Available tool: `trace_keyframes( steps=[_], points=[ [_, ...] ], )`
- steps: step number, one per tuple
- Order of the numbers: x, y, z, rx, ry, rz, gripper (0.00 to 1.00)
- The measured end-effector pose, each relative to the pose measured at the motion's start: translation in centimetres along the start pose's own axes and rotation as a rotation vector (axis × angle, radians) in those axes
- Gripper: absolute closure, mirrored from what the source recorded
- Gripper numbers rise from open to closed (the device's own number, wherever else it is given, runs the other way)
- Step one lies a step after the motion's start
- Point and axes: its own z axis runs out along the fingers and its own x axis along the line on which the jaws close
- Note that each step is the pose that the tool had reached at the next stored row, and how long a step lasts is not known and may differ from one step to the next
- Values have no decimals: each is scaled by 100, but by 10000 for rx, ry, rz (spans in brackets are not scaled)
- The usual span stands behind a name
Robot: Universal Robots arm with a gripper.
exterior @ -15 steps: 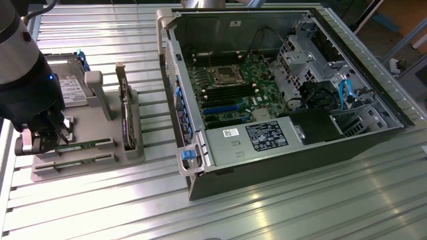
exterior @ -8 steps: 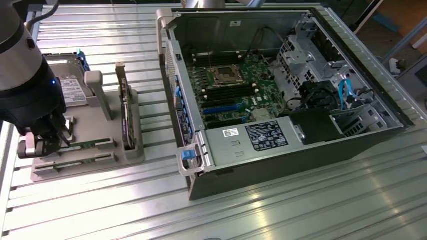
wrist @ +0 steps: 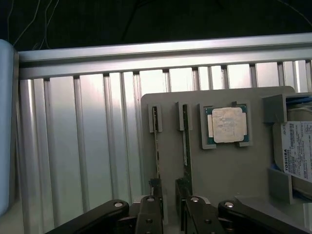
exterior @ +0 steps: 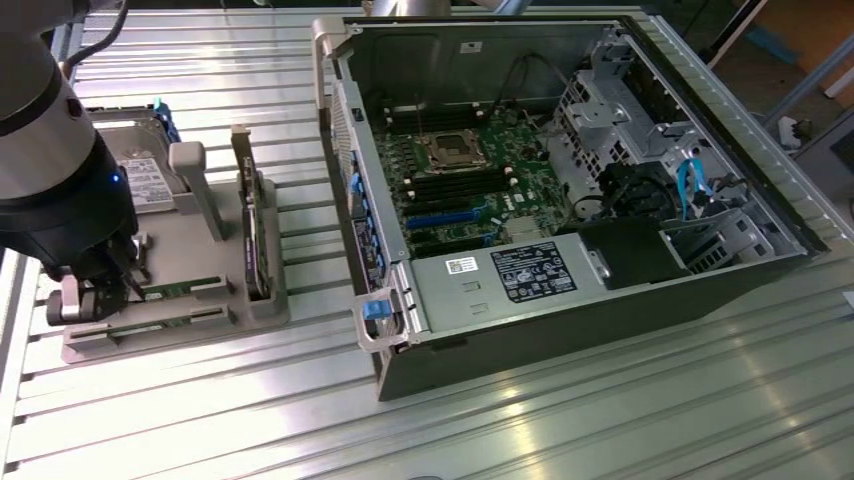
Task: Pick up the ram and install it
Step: 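Pick up the ram and move it above insertion slot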
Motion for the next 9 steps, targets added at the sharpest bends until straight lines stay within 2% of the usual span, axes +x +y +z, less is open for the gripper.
trace_keyframes(
  steps=[9],
  points=[
    [19, -7, 142, -1, 0, 0, 74]
  ],
)
